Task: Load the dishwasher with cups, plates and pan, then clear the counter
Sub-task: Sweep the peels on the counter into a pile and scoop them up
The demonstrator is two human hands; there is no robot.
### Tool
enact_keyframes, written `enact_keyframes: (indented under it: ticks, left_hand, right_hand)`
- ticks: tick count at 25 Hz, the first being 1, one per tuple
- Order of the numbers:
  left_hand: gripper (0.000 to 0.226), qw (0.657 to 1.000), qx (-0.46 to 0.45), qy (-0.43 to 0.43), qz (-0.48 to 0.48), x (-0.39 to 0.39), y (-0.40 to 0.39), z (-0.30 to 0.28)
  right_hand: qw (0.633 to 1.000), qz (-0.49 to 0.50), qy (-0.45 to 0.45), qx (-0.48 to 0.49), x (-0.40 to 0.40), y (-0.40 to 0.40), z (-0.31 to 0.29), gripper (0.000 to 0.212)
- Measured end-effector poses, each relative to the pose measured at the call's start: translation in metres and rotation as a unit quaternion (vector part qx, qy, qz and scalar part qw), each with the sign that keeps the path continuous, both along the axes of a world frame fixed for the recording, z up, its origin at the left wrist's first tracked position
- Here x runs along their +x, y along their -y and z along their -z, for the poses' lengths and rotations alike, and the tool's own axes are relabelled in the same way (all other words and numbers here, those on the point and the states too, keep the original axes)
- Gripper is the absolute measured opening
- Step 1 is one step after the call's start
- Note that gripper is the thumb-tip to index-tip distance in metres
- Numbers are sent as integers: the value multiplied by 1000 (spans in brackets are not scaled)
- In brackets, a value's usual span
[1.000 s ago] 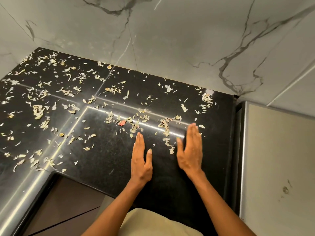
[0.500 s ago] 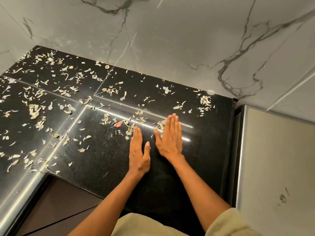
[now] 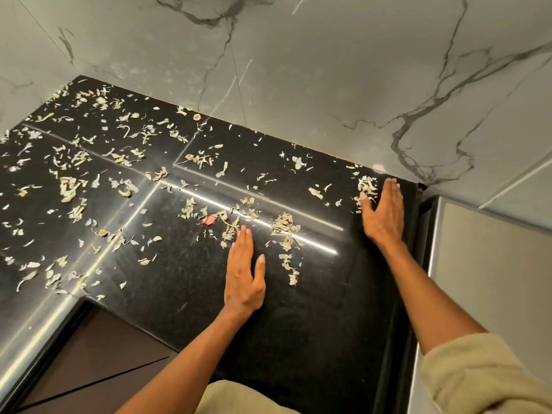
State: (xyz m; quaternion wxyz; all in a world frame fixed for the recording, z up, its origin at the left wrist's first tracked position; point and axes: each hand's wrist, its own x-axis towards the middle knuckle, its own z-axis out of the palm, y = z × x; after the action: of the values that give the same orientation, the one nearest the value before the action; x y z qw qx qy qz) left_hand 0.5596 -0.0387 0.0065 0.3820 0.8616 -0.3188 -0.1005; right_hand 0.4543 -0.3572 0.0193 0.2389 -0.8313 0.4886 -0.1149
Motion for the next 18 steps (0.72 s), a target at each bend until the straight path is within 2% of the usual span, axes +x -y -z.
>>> enact_keyframes:
  ticks: [4, 9, 12, 14, 16, 18]
  left_hand:
    - [64, 1000, 5, 6, 1, 0, 1, 0]
    - [64, 1000, 7, 3, -3, 0, 2, 0]
    - [64, 1000, 4, 4, -7, 0, 3, -1]
    - [64, 1000, 0, 3, -7, 0, 2, 0]
    - [64, 1000, -5, -2, -6, 0, 1, 0]
    - [64, 1000, -24, -10, -8, 0, 0, 0]
  right_hand:
    - [999, -36, -35, -10, 20, 7, 8, 84]
    - [987, -157, -40, -21, 71, -67, 6, 86]
    - [971, -239, 15, 19, 83, -118, 8, 83]
    - [954, -275, 88, 87, 80, -144, 3, 72]
    - [941, -240, 190, 148, 64, -160, -5, 62]
    - [953, -144, 242, 113, 38, -169, -5, 57]
